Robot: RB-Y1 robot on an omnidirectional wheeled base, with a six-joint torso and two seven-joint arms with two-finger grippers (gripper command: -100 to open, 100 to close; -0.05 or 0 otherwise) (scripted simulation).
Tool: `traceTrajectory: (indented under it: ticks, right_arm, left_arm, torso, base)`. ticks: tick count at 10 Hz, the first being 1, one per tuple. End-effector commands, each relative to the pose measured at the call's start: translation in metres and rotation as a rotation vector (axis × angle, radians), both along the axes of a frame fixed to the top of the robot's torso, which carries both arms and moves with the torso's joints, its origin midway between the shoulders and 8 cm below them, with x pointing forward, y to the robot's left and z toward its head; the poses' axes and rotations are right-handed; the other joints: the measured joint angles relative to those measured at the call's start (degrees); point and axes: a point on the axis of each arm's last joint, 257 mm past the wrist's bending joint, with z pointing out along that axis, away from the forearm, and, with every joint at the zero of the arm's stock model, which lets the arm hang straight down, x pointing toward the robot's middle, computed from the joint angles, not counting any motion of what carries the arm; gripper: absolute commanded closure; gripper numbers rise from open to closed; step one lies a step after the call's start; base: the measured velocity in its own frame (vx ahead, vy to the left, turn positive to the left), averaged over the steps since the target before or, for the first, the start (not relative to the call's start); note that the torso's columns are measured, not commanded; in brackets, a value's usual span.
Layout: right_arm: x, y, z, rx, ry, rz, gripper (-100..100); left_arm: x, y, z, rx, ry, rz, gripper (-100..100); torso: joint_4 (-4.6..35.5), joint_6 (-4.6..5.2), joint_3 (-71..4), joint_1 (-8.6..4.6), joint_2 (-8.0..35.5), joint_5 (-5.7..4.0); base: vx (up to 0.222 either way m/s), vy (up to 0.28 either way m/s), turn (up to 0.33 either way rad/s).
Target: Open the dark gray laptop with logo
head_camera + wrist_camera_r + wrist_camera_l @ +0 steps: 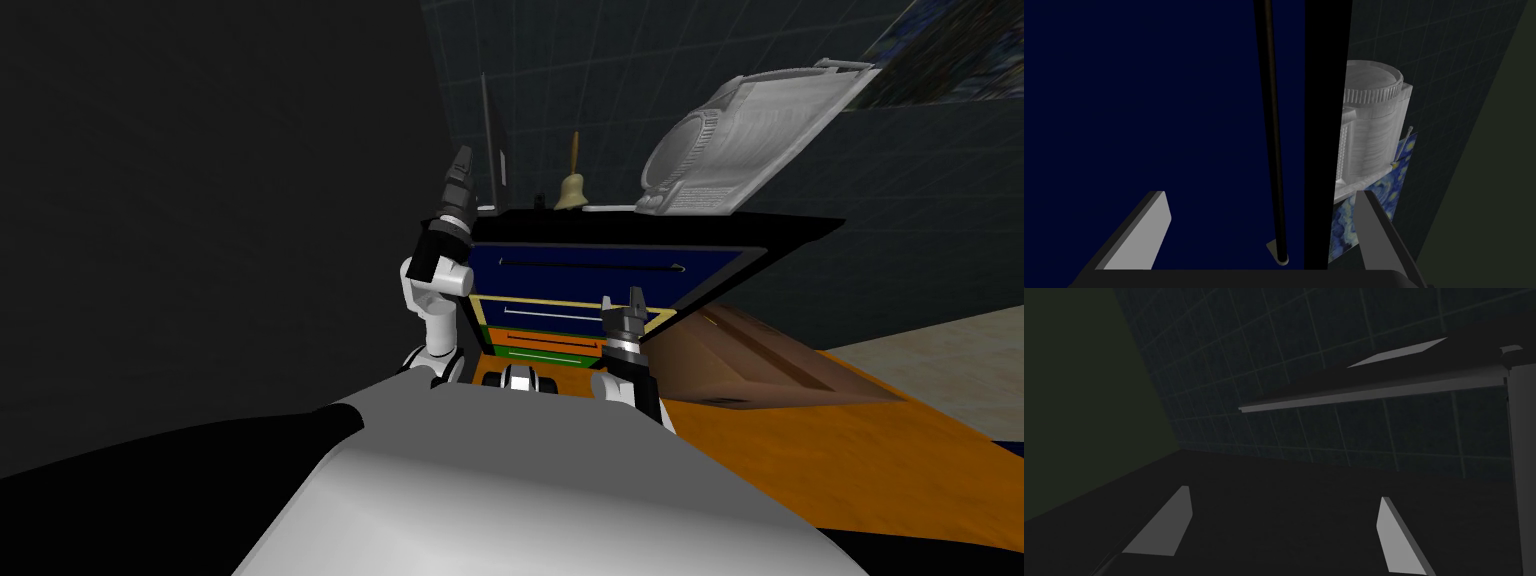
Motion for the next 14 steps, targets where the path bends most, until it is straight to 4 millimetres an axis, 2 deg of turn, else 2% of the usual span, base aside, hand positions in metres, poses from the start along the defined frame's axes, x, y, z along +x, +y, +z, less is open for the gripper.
traceTrajectory:
  ticks: [1, 14]
  right_arm:
    - [0.000, 0.000, 0.000, 0.000, 0.000, 0.000, 0]
    - [0.000, 0.000, 0.000, 0.000, 0.000, 0.000, 0]
  left_arm:
    - [0.010, -0.004, 0.001, 0.027, 0.040, 0.024, -100]
    - [0.043, -0.027, 0.000, 0.159, 0.223, 0.117, -100]
  torso:
    - [0.00, -0.02, 0.01, 0.00, 0.02, 0.01]
    - [0.00, -0.01, 0.00, -0.01, 0.00, 0.00]
  base:
    - [0.030, 0.015, -0.026]
    - [0.030, 0.011, -0.022]
